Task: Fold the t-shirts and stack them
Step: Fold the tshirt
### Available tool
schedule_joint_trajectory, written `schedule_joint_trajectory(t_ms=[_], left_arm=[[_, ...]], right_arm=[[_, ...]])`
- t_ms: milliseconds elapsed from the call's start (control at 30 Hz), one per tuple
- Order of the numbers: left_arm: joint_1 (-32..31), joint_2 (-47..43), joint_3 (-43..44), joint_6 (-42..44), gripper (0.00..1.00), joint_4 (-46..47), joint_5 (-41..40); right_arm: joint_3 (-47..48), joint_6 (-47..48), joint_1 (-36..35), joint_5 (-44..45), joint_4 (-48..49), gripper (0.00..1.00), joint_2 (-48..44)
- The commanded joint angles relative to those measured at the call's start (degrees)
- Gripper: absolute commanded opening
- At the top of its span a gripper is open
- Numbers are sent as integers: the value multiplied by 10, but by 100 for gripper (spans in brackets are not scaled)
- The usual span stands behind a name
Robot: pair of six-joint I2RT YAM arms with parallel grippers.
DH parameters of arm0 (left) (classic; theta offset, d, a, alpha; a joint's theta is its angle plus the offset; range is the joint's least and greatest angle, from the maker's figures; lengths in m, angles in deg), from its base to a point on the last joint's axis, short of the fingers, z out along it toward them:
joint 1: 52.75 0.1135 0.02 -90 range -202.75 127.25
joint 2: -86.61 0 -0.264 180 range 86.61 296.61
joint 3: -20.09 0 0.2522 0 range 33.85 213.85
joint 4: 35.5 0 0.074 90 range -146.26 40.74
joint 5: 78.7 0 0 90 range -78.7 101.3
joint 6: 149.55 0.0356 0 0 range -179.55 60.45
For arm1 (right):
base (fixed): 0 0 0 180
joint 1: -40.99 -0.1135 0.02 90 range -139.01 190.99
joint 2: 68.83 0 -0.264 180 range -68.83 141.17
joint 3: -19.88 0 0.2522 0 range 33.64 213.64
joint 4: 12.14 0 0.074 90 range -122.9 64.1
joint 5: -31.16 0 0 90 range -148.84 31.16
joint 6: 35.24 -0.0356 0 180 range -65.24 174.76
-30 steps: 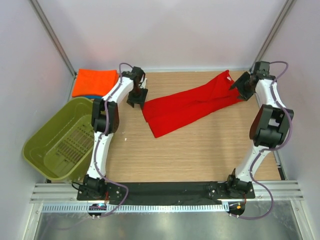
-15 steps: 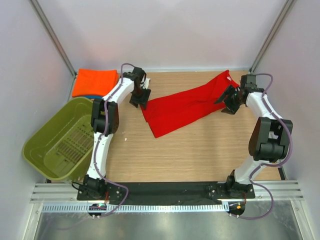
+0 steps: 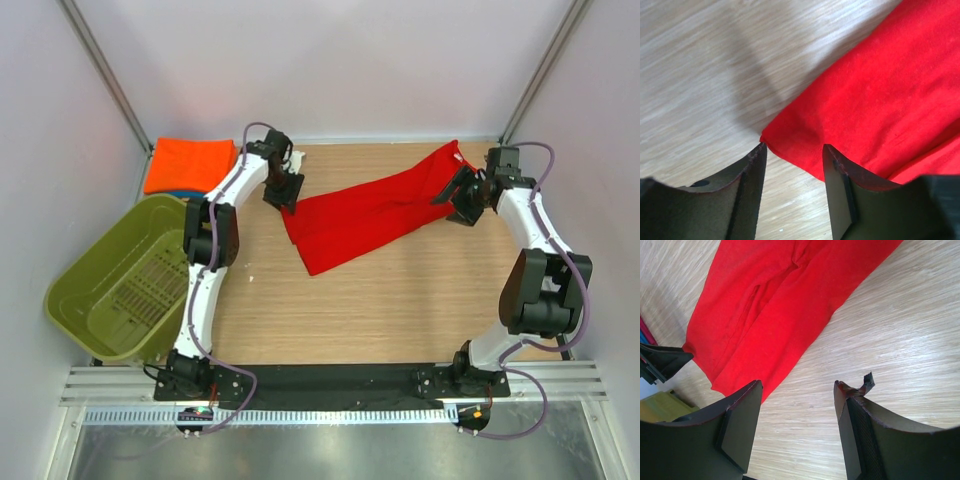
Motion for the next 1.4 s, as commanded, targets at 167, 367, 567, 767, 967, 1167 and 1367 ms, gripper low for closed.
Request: schedule_joint_trajectory(t_ms=[167,367,567,767,967,1167,1367], left_arm=[[4,27,11,9,19,-14,7],[4,-14,-59,-44,0,-3,-10],[3,-85,-190,-90,0,1,-37],[-5,-176,-322,-149,0,-8,-69],[-24,-275,-448,-219,0,28,-78],[-48,-328,-517,-248,0,56,-58],[-53,-350,-566,-284,0,77,-38]], right_arm=[[3,9,1,5,-5,66,-13],[5,11,2,32,-36,63,-13],[-56,25,5,38,5,61,-35],[-129,19,35,47,36,61,-48],[-133,-25,67,14,147,60,13],[-112,-107,86,-30,274,58,87],[-40,-141,88,-84,347,57,201]])
